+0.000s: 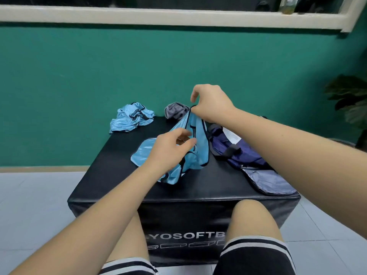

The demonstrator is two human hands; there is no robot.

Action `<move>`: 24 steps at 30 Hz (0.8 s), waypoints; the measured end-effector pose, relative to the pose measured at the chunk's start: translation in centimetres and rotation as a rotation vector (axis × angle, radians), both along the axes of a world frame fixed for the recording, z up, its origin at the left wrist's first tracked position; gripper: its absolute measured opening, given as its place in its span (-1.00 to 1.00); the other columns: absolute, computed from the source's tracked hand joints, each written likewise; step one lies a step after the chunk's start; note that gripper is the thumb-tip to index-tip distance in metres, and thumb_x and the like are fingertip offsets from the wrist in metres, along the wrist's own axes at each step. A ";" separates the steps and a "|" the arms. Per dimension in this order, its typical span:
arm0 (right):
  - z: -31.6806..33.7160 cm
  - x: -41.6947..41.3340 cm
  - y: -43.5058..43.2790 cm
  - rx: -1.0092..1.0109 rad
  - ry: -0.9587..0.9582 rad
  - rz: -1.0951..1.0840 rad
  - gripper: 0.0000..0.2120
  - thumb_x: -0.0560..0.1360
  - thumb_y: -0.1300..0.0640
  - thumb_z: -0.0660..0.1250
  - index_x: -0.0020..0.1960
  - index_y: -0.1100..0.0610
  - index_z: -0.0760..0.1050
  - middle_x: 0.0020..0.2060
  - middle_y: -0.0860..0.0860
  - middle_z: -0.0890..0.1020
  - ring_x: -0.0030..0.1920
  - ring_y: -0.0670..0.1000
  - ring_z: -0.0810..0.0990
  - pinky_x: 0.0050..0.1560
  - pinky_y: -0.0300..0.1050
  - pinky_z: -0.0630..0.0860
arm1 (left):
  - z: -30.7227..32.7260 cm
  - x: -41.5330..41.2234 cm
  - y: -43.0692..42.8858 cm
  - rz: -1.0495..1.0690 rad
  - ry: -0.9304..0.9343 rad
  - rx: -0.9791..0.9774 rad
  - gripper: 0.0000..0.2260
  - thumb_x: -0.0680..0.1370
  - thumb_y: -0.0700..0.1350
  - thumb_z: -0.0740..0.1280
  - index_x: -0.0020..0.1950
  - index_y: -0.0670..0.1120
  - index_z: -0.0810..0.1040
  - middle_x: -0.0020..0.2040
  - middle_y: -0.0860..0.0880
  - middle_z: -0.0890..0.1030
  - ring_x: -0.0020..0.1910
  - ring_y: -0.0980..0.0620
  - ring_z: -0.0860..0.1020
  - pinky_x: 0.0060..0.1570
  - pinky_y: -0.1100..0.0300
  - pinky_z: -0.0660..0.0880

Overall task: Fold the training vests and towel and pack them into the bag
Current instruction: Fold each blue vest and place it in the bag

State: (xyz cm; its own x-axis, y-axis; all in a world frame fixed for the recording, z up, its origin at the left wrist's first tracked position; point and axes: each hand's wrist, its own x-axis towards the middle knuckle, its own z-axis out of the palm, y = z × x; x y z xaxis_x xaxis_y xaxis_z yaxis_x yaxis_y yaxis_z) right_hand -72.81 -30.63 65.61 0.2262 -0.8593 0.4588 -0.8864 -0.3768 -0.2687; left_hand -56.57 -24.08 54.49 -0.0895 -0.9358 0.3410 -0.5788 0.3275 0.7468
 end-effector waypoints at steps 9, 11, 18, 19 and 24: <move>2.1 3.9 2.3 0.200 -0.110 0.161 -0.71 0.46 0.02 0.47 0.16 0.00 0.56 -0.22 -0.08 0.67 -0.23 -0.06 0.65 -0.25 -0.11 0.54 | 4.2 1.2 -1.7 0.053 0.433 0.124 -0.57 0.39 0.19 0.50 -0.01 -0.14 0.64 -0.18 -0.06 0.53 -0.16 0.02 0.42 -0.08 0.00 0.37; 1.3 3.6 2.2 0.270 -0.222 0.203 -0.74 0.46 -0.05 0.48 0.11 -0.04 0.57 -0.26 -0.07 0.75 -0.19 -0.03 0.73 -0.09 -0.02 0.69 | 3.8 2.9 -1.7 0.048 0.461 0.169 -0.62 0.39 0.03 0.47 -0.03 -0.28 0.56 -0.18 -0.08 0.45 -0.16 -0.02 0.40 -0.06 -0.01 0.37; -5.8 0.7 1.5 0.424 -0.182 0.145 -0.94 0.53 0.04 0.43 -0.08 0.00 0.66 -0.25 -0.08 0.75 -0.16 -0.04 0.74 -0.01 -0.09 0.68 | 2.8 9.1 -0.4 0.101 0.562 0.255 -0.91 0.64 -0.13 0.42 -0.02 -0.14 0.66 -0.11 -0.12 0.59 -0.14 -0.05 0.56 -0.11 0.14 0.63; -7.6 0.5 1.1 0.451 -0.167 0.117 -0.94 0.52 0.06 0.42 -0.11 0.01 0.66 -0.25 -0.09 0.75 -0.16 -0.03 0.73 -0.02 -0.09 0.68 | 2.6 10.0 -0.3 0.111 0.590 0.252 -0.89 0.65 -0.12 0.42 0.05 -0.15 0.70 -0.07 -0.12 0.64 -0.09 -0.06 0.59 -0.01 0.07 0.63; -15.8 0.6 -2.1 0.565 -0.152 -0.046 -0.88 0.50 0.07 0.43 -0.05 0.09 0.70 -0.10 -0.01 0.75 -0.04 0.03 0.69 -0.09 -0.12 0.55 | 1.4 13.5 1.0 0.167 0.665 0.250 -0.84 0.68 -0.13 0.38 0.17 -0.15 0.71 0.12 -0.18 0.75 -0.01 -0.07 0.68 0.16 -0.06 0.63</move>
State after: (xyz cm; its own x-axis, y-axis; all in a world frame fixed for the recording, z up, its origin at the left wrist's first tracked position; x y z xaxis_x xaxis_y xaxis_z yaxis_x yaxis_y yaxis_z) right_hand -72.20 -32.75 49.78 0.1504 -0.9874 -0.0488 -0.8341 -0.1002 -0.5425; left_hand -43.04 -23.05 55.85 0.2131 -0.9758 0.0481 -0.0041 0.0484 0.9988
